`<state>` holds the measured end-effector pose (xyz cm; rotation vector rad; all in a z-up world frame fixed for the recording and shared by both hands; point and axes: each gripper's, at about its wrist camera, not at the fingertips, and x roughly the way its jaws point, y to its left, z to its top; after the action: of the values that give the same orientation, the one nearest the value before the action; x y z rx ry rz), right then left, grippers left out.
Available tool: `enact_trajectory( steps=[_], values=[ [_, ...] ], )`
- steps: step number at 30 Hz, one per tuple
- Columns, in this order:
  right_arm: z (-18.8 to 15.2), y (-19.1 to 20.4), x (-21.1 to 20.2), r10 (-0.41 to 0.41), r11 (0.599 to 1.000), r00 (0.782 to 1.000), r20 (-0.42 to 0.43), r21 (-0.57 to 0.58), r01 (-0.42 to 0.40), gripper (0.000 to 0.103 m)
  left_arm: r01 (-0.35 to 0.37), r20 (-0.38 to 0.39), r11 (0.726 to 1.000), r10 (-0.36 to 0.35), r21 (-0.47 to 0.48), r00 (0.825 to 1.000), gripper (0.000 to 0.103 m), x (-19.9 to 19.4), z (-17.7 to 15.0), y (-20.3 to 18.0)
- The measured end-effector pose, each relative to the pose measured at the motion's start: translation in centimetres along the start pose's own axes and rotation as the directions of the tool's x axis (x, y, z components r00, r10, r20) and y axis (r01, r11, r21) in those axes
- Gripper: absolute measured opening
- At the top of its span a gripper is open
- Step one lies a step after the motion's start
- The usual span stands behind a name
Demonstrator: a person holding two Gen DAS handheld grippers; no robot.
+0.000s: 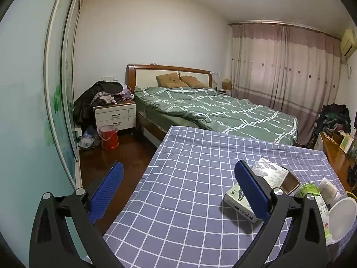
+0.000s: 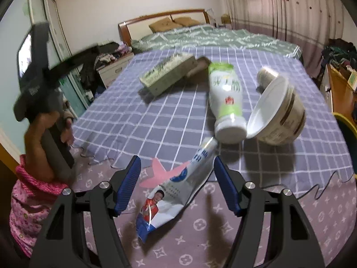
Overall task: Collect trash
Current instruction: 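Move the right gripper to the blue-and-white snack wrapper and grasp it, then carry the snack wrapper to the yellow bin and open the right gripper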
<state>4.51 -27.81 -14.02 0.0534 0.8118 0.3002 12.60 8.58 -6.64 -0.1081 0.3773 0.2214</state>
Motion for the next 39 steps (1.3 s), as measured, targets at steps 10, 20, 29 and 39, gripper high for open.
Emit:
enact_trajectory(
  steps=[10, 20, 29, 39],
  values=[
    [-1.0, 0.7, 1.8, 0.002, 0.999, 0.997, -0.076, -0.044, -0.005, 0.039, 0.019, -0.018, 1.000, -0.019, -0.011, 1.000, 0.098, -0.4, 0.0, -0.1],
    [-0.8, -0.6, 0.6, 0.025, 0.995, 0.998, -0.053, -0.091, -0.029, 0.021, 0.027, -0.020, 1.000, -0.027, -0.008, 0.999, 0.098, 0.1, -0.1, 0.0],
    [2.0, -4.3, -4.5, 0.042, 0.998, 0.994, 0.099, -0.045, -0.038, 0.021, 0.036, -0.031, 0.999, -0.036, -0.002, 0.999, 0.098, 0.2, -0.4, -0.4],
    [6.0, -15.4, -8.9, -0.188, 0.979, 0.952, 0.243, 0.130, 0.160, 0.022, 0.060, -0.045, 0.998, -0.061, -0.008, 0.997, 0.098, 0.5, -0.4, -0.5]
  ],
)
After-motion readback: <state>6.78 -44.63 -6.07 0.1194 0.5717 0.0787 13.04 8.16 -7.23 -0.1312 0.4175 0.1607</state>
